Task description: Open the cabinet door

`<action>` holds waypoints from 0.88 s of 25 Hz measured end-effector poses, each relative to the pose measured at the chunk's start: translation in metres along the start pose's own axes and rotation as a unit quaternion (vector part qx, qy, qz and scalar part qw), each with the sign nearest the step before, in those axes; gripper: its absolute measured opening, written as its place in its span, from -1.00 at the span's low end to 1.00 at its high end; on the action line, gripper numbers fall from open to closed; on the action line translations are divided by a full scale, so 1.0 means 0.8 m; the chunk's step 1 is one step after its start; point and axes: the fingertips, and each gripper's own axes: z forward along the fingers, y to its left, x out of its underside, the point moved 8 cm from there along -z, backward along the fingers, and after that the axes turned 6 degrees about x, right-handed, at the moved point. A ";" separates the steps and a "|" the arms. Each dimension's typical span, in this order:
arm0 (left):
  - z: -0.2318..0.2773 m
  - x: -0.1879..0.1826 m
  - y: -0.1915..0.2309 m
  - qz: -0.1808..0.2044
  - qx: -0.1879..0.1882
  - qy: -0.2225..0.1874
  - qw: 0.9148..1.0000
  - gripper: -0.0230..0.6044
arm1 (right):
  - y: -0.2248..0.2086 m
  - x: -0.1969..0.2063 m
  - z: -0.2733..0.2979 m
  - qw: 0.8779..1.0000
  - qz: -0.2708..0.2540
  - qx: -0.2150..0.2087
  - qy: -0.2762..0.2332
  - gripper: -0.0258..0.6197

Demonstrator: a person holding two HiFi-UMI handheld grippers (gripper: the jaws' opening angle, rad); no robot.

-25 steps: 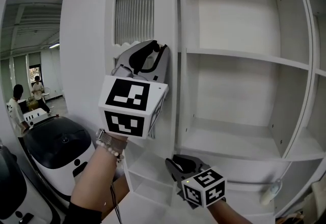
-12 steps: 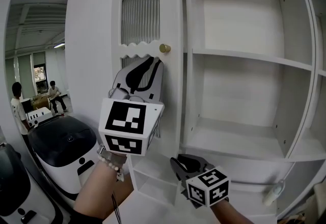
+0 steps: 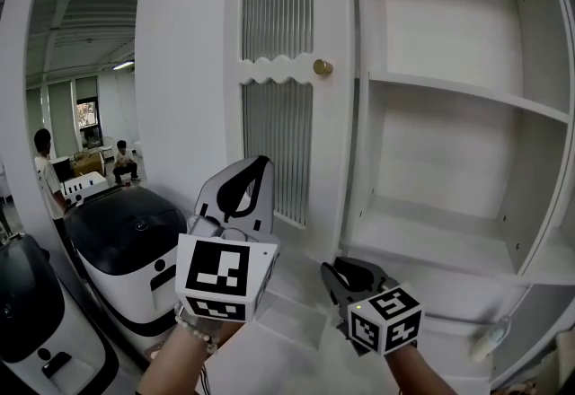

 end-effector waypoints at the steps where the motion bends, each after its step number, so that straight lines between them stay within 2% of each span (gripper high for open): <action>1: -0.009 0.005 -0.004 -0.001 -0.002 0.005 1.000 -0.92 | 0.001 0.000 -0.001 1.000 -0.004 0.000 -0.001 -0.70; 7: -0.066 0.037 -0.020 -0.046 -0.016 0.041 0.998 -0.92 | 0.013 -0.001 -0.005 1.000 -0.009 0.006 -0.011 -0.70; 12: -0.105 0.061 -0.026 -0.037 -0.038 0.074 0.996 -0.92 | 0.025 -0.001 -0.011 1.000 -0.015 0.000 -0.016 -0.70; 22: -0.161 0.080 -0.027 -0.054 -0.073 0.110 0.990 -0.92 | 0.051 -0.002 -0.017 0.999 -0.032 -0.018 -0.030 -0.71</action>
